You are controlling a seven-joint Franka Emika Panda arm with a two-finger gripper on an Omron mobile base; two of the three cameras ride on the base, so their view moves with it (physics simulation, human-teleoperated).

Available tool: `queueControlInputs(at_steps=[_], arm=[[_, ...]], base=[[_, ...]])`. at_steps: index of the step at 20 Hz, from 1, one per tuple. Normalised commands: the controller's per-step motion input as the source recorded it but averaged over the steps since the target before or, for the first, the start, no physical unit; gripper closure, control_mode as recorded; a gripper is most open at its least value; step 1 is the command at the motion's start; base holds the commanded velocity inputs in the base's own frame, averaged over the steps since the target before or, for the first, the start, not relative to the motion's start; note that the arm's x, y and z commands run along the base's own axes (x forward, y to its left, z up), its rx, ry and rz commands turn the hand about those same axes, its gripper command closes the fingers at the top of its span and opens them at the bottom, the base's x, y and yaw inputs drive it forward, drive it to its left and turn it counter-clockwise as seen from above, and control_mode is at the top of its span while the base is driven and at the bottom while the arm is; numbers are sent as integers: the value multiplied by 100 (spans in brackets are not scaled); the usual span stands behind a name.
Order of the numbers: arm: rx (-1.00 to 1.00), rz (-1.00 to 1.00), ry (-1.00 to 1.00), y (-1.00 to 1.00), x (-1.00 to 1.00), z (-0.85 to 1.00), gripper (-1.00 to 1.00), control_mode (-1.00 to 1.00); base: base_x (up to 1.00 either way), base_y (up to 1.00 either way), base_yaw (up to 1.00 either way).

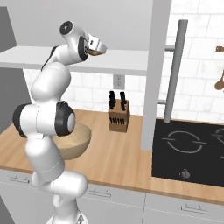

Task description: Open the cabinet, pick up the bread from the cabinet and place it in the basket. Then move the basket to the dining counter.

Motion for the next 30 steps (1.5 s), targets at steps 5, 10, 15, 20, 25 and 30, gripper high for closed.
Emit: queueControlInputs(at_steps=[5,10,15,20,25,30], arm=[[0,0,-2,-30,-36,-1,100,-100],[0,0,-12,-5,-100,-2,100,-100],[0,0,-16,22,-100,0,100,-100],[0,0,0,20,-100,13,100,-100],[0,-2,6,13,-100,5,100,-100],[0,-4,0,14,-100,-2,100,-100]], base=[[0,0,0],[0,0,0],[0,0,0],[0,0,0],[0,0,0],[0,0,0]])
